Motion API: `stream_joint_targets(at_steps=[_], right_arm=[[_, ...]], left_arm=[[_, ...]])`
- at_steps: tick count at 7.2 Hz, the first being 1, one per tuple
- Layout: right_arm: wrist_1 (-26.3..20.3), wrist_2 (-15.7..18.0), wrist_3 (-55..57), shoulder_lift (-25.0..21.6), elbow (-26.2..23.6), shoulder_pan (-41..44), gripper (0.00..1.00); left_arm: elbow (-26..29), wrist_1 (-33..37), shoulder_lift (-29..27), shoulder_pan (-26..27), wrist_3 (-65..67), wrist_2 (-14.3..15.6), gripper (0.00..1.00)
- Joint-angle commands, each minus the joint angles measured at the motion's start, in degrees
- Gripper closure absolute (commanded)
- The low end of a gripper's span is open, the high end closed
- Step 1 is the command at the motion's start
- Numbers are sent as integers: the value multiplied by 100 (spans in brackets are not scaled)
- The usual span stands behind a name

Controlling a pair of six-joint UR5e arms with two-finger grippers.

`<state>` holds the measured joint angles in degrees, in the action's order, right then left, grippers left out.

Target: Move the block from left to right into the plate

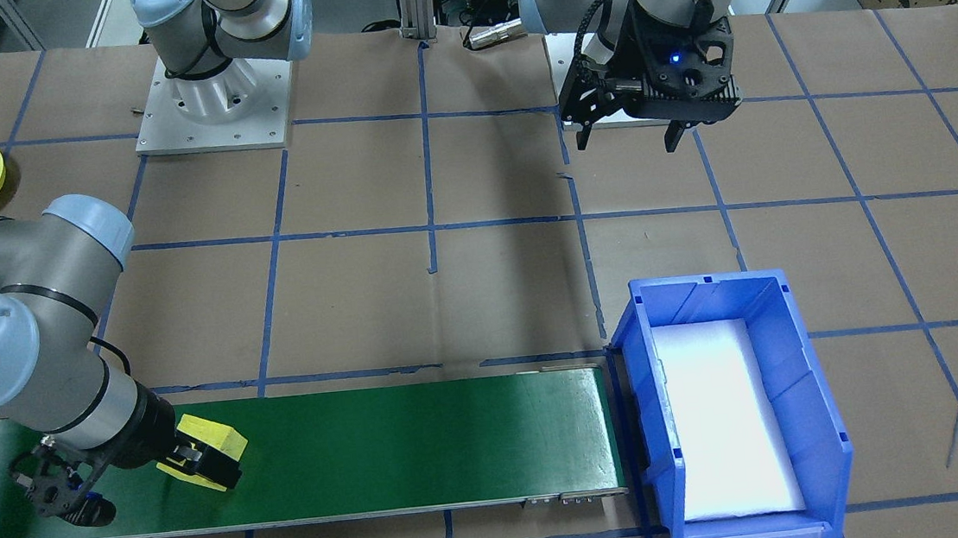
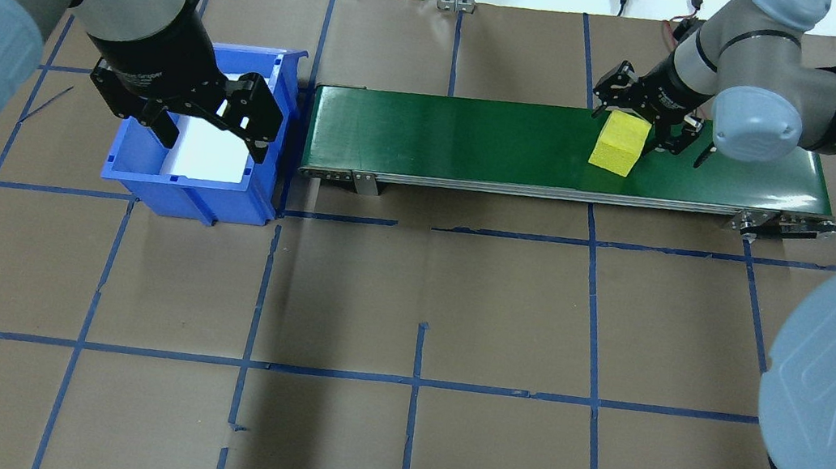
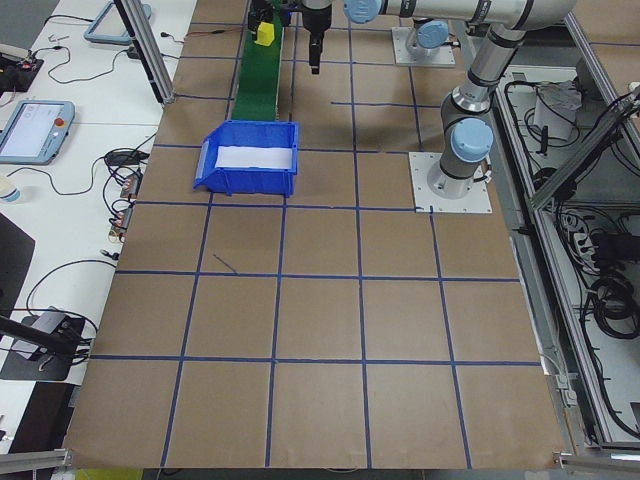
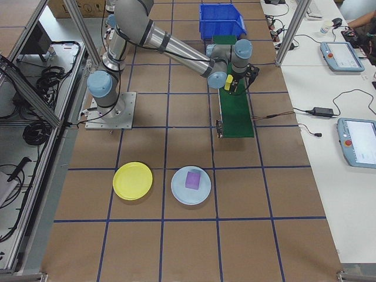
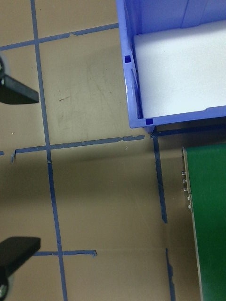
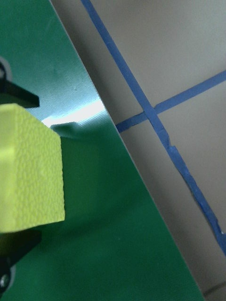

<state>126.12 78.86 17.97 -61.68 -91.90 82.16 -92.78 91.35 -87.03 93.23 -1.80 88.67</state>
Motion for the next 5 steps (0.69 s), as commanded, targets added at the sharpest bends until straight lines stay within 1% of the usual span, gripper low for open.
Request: stream_joint_targets(at_steps=[1, 2, 3, 4, 5], right_arm=[[-17, 331, -408, -299, -187, -25, 74], [-17, 819, -861, -431, -214, -60, 80], [-226, 1172, -1666, -650, -223, -408, 81], [-1055, 1167, -2449, -1191, -258, -1160, 81], [-1402, 1167, -3327, -1736, -354, -1898, 80]], left_arm=[[-3, -3, -7, -15, 13, -8, 0], [-3, -3, -7, -16, 13, -8, 0], [15, -30, -7, -33, -13, 1, 0], [41, -56, -7, -24, -13, 1, 0], [32, -56, -7, -24, -5, 1, 0]])
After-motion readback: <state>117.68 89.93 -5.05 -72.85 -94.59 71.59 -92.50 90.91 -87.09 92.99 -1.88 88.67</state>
